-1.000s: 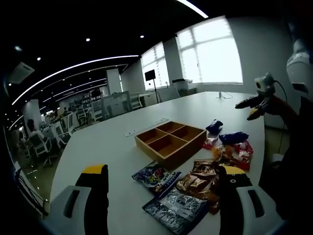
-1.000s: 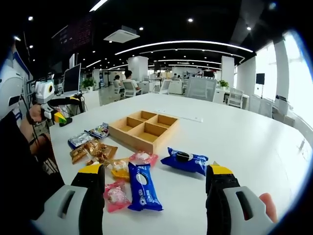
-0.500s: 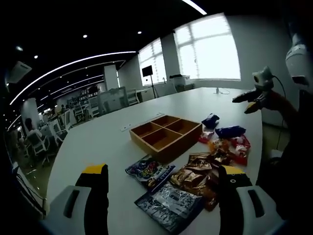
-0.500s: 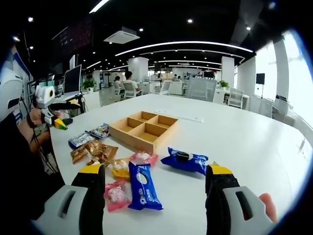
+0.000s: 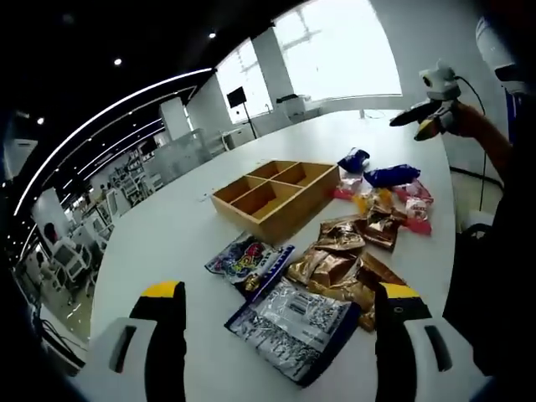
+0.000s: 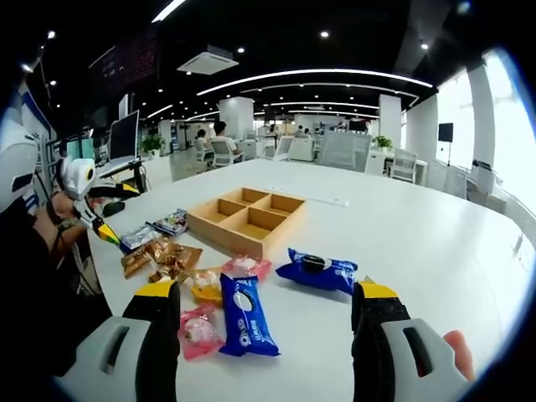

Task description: Pick up the scattered marshmallows, QQ candies, Oreo cookies, and mixed nuts on the table and sort them into separate containers

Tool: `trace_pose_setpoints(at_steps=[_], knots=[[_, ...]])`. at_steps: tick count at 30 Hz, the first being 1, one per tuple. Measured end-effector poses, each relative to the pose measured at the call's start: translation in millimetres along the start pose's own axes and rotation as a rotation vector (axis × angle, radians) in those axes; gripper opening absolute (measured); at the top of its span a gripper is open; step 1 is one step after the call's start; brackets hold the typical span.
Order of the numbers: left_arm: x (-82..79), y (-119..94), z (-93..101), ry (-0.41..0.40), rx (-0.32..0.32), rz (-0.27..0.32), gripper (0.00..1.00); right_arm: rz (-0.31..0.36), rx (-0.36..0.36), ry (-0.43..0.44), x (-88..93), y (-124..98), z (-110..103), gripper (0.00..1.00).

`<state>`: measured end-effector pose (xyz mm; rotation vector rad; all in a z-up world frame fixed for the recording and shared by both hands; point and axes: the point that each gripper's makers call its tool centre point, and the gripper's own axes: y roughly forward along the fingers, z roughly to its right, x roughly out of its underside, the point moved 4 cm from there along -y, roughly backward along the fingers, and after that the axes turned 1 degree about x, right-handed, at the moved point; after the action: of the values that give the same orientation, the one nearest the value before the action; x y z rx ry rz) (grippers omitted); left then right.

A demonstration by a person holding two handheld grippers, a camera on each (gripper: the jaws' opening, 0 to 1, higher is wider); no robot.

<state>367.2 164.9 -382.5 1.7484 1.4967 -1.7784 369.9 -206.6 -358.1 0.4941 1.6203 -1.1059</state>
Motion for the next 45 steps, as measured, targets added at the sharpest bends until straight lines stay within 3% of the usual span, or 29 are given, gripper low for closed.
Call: trace_pose_setpoints(at_steps=[2, 4, 5, 11, 18, 24, 28, 30, 37, 45], knots=[[-4.2, 4, -3.8, 0.029, -0.025, 0.003, 0.94, -0.002, -0.002, -0.002, 0.3, 1, -1, 0.80], [-5.9, 8, -6.7, 0.141, -0.044, -0.024, 0.88, -0.001, -0.003, -0.003, 0.1, 1, -1, 0.80], [-7.3, 11, -6.8, 0.160, -0.056, -0.025, 0.88, -0.001, -0.005, -0.003, 0.2, 1, -2, 0.80], [-17.3, 27, -11.2, 0.181, -0.073, 0.003, 0.86, 0.005, 0.015, -0.003, 1.5, -3, 1, 0.78], [-18.1, 40, -28.6, 0.218, -0.133, -0.026, 0.84, 0.017, 0.032, 0.002, -1.6, -6, 7, 0.78], [-19.9, 59, -27.4, 0.215, -0.093, -0.033, 0.70, 0.028, 0.028, 0.008, -3.6, -3, 9, 0.76], [-12.9, 70, -24.3, 0.234, -0.043, -0.093, 0.62, 0.031, 0.025, 0.011, -3.9, -1, 10, 0.76], [-9.9, 74, -24.8, 0.249, -0.047, -0.123, 0.56, 0.030, 0.031, 0.016, -2.9, 0, 12, 0.77], [-0.1, 82, -23.5, 0.287, -0.048, -0.165, 0.57, 0.028, 0.041, 0.031, -0.8, 1, 16, 0.77], [0.8, 84, -20.7, 0.281, -0.055, -0.128, 0.51, 0.031, 0.022, 0.036, -1.7, 6, 12, 0.77]])
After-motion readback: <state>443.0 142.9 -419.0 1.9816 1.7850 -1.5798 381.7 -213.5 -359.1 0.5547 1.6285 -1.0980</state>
